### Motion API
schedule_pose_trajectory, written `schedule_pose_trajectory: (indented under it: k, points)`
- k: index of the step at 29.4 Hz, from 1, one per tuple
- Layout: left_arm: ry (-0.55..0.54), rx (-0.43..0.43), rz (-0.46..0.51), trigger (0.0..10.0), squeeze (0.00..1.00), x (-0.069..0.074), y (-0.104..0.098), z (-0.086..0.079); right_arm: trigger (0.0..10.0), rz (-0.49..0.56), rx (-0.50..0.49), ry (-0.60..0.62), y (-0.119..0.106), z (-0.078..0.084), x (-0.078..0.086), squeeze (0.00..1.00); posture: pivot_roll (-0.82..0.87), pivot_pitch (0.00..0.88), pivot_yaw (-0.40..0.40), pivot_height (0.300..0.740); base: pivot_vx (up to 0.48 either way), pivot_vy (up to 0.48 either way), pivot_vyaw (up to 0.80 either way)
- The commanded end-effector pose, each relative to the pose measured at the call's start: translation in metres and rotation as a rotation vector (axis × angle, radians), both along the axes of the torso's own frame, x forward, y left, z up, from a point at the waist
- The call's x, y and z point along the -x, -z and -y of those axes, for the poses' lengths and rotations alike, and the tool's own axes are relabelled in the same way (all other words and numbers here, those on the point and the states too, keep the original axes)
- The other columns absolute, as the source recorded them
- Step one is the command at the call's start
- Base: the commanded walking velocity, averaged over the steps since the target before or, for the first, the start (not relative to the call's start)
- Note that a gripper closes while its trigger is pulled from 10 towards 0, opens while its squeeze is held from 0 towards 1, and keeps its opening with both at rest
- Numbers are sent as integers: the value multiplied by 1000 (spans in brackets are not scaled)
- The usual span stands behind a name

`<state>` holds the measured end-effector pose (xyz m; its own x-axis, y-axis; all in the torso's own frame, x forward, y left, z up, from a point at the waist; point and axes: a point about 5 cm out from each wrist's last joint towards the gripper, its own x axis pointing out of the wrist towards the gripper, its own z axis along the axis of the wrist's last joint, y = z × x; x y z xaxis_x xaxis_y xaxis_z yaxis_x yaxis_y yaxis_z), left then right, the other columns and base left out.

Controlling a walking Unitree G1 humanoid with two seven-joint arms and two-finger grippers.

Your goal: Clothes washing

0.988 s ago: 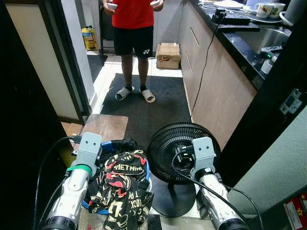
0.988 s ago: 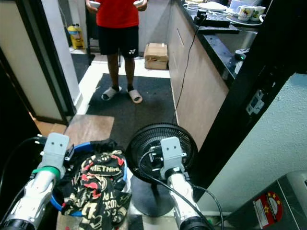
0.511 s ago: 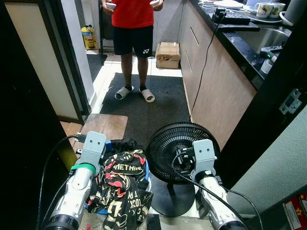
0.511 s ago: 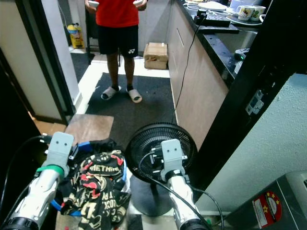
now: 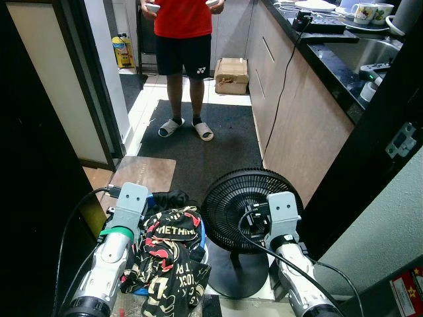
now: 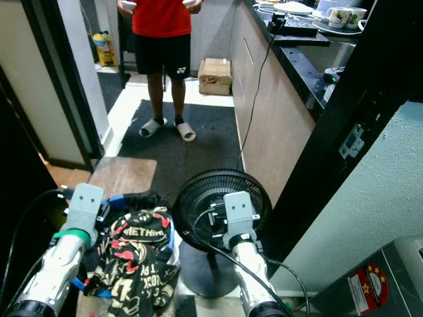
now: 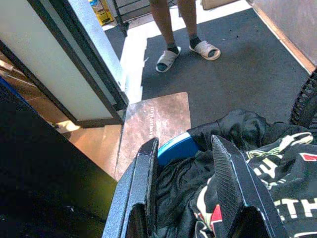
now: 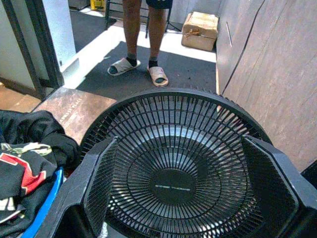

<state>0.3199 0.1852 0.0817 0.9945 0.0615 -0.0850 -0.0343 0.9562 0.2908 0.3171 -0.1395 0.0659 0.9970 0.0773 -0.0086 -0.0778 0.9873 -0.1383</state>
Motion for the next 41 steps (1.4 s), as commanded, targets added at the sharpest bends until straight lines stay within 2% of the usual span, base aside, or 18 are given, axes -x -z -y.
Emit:
schedule_pose_trajectory:
  k: [1,14,33,41]
  points:
    - [4,4,6,10000,0,1,0,0,10000,-22,-9,0,5,0,2,0,60,27,10,740,0,0,800]
    - [3,2,2,10000,0,1,0,1,10000,-24,-16,-1,6,0,2,0,64,30,8,740,0,0,745]
    - [11,2,-8,10000,0,0,2,3,10000,-28,-18,-19,7,-1,4,0,58,36,12,740,0,0,0]
    - [2,9,-3,10000,0,-3,0,1,10000,-12,-19,-21,1,1,-1,0,58,30,4,740,0,0,0]
